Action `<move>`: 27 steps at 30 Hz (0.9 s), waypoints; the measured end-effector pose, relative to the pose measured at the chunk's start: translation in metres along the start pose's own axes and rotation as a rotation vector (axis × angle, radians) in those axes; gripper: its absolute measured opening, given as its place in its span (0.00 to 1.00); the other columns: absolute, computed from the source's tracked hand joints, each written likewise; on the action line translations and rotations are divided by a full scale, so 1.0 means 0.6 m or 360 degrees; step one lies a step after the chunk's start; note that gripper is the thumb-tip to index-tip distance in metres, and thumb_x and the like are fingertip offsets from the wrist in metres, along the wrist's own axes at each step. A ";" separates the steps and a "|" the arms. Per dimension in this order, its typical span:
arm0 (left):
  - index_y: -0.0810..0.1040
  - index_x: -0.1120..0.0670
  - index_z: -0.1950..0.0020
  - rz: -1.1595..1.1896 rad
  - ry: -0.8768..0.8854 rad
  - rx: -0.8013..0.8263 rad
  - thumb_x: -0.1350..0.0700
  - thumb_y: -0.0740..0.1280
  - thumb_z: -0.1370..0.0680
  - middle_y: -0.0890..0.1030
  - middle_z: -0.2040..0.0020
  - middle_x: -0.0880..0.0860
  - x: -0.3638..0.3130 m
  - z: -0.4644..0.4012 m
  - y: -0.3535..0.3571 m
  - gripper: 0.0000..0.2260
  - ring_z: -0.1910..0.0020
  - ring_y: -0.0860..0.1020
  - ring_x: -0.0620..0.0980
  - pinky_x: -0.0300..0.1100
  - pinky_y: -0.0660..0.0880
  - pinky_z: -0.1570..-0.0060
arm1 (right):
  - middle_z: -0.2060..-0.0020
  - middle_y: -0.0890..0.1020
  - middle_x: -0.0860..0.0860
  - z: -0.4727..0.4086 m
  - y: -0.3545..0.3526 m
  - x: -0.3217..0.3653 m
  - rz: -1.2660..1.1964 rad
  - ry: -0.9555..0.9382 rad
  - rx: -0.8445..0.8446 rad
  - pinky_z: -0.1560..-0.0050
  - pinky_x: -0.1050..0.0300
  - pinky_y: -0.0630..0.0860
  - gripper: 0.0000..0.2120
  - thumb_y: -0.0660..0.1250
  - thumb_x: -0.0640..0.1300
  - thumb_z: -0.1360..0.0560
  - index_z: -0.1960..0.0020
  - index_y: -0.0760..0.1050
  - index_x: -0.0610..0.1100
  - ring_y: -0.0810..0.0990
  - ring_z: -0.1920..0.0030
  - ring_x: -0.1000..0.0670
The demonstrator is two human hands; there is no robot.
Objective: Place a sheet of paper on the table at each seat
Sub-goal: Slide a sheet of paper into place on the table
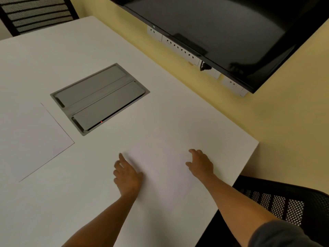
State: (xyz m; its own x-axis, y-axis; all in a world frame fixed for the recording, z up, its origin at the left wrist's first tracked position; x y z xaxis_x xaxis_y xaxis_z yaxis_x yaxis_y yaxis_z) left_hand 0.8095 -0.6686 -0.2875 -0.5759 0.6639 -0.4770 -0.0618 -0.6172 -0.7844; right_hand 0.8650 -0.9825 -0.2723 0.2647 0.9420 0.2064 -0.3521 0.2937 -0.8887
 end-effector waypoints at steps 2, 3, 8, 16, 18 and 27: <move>0.50 0.51 0.20 -0.0399 0.0256 -0.0022 0.48 0.72 0.25 0.59 0.23 0.58 -0.010 -0.006 0.007 0.41 0.31 0.66 0.63 0.57 0.70 0.38 | 0.34 0.73 0.48 -0.005 -0.001 0.010 0.0098 -0.0075 -0.0006 0.46 0.49 0.76 0.26 0.68 0.49 0.22 0.26 0.65 0.51 0.73 0.37 0.44; 0.55 0.49 0.21 -0.0555 0.0377 -0.0021 0.47 0.69 0.23 0.59 0.23 0.56 -0.011 -0.010 0.015 0.35 0.31 0.66 0.61 0.56 0.69 0.38 | 0.33 0.72 0.47 -0.009 0.001 0.013 0.0115 -0.0091 0.0003 0.45 0.48 0.77 0.25 0.68 0.48 0.22 0.27 0.65 0.50 0.73 0.36 0.44; 0.60 0.50 0.22 -0.0591 0.0478 -0.0081 0.38 0.58 0.21 0.62 0.22 0.56 -0.005 -0.011 0.005 0.30 0.29 0.67 0.61 0.56 0.69 0.37 | 0.29 0.69 0.46 -0.025 0.002 0.017 0.0064 -0.0070 0.0088 0.39 0.47 0.75 0.31 0.67 0.48 0.21 0.22 0.58 0.50 0.71 0.33 0.43; 0.40 0.47 0.19 -0.0724 0.0487 -0.0373 0.30 0.46 0.22 0.38 0.19 0.56 0.108 -0.098 -0.162 0.37 0.20 0.37 0.59 0.61 0.43 0.23 | 0.20 0.55 0.43 -0.024 -0.011 0.189 -0.0067 -0.0385 -0.0155 0.24 0.45 0.61 0.41 0.62 0.58 0.21 0.19 0.41 0.46 0.57 0.22 0.41; 0.42 0.49 0.19 -0.0753 0.0377 -0.0420 0.30 0.45 0.23 0.39 0.19 0.56 0.156 -0.128 -0.221 0.38 0.20 0.38 0.60 0.62 0.43 0.23 | 0.19 0.52 0.43 -0.019 0.015 0.264 -0.0057 -0.0524 -0.0107 0.22 0.46 0.57 0.42 0.61 0.58 0.20 0.19 0.40 0.43 0.52 0.21 0.42; 0.47 0.56 0.19 -0.0661 0.0107 -0.0537 0.26 0.41 0.25 0.46 0.18 0.56 0.377 -0.256 -0.387 0.44 0.19 0.43 0.57 0.61 0.47 0.23 | 0.19 0.45 0.44 0.097 0.186 0.598 0.0128 -0.1013 0.0281 0.22 0.55 0.47 0.42 0.59 0.57 0.19 0.20 0.37 0.40 0.46 0.20 0.47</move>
State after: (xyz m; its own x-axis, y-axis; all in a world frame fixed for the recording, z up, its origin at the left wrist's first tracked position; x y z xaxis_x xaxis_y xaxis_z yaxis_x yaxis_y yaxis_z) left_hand 0.8188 -0.3103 -0.2739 -0.5045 0.8557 -0.1150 -0.0014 -0.1340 -0.9910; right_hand 0.8686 -0.6023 -0.2734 -0.3315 0.8582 0.3919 -0.5047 0.1896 -0.8422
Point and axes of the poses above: each hand's wrist, its own z-axis away from the middle knuckle, its own y-axis out of the palm, x = y × z, the point moved 10 cm from there along -z, towards the middle knuckle
